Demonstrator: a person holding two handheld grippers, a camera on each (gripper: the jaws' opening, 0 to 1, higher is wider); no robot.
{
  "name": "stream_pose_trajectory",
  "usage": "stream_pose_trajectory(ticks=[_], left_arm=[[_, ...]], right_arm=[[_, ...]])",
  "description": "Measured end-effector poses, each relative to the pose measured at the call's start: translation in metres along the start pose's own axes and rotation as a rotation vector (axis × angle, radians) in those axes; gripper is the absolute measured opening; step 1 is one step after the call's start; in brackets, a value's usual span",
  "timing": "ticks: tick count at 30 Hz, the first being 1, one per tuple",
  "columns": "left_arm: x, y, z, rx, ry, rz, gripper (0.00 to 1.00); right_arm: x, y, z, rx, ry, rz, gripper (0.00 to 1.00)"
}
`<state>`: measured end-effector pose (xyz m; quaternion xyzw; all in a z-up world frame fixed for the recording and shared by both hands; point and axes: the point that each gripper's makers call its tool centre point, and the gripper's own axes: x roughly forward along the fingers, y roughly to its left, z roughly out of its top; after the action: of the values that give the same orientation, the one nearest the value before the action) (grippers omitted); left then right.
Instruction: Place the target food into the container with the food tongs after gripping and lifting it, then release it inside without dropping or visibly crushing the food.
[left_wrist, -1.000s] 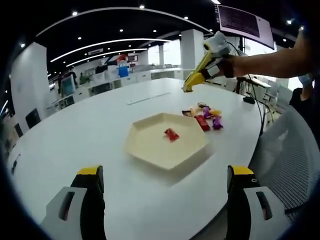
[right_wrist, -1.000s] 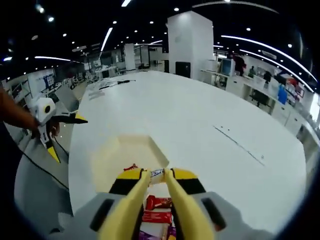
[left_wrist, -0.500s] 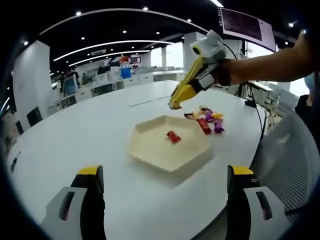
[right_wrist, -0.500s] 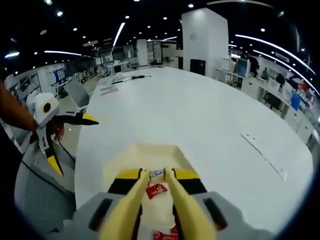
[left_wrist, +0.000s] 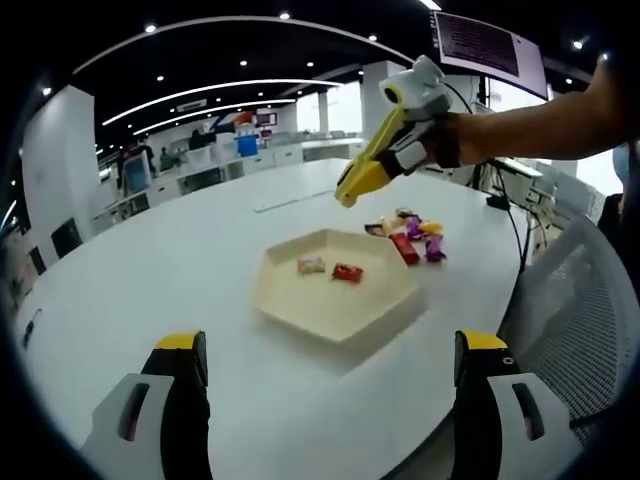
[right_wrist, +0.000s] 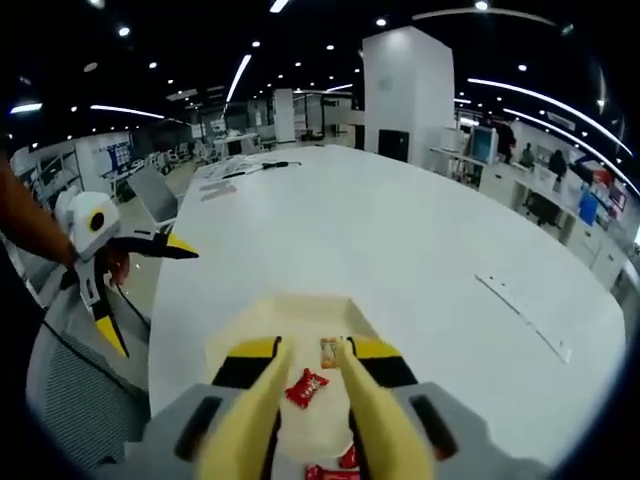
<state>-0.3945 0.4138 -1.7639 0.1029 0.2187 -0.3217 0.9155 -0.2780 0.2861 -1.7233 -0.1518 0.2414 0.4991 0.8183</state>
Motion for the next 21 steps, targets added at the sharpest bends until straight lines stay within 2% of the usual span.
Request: stream_pose_trajectory(ticks=[7, 14, 21], left_arm=[[-0.001, 0.001, 0.001, -0.001, -0.004, 0.006, 0.99], [-0.001, 0.002, 0.001, 0.005, -0.007, 0.012, 1.00], [0.000, 0.004, -0.001, 0.005, 0.003, 0.018, 1.00]], right_arm=[[-0.021, -0.019, -0.008, 0.004, -0.014, -0.026, 0.25], [-0.039, -0.038, -0.027, 0.007, 0.000, -0.048, 0.25], [-0.069, -0.062, -0.042, 0.027, -0.006, -0.080, 0.25]])
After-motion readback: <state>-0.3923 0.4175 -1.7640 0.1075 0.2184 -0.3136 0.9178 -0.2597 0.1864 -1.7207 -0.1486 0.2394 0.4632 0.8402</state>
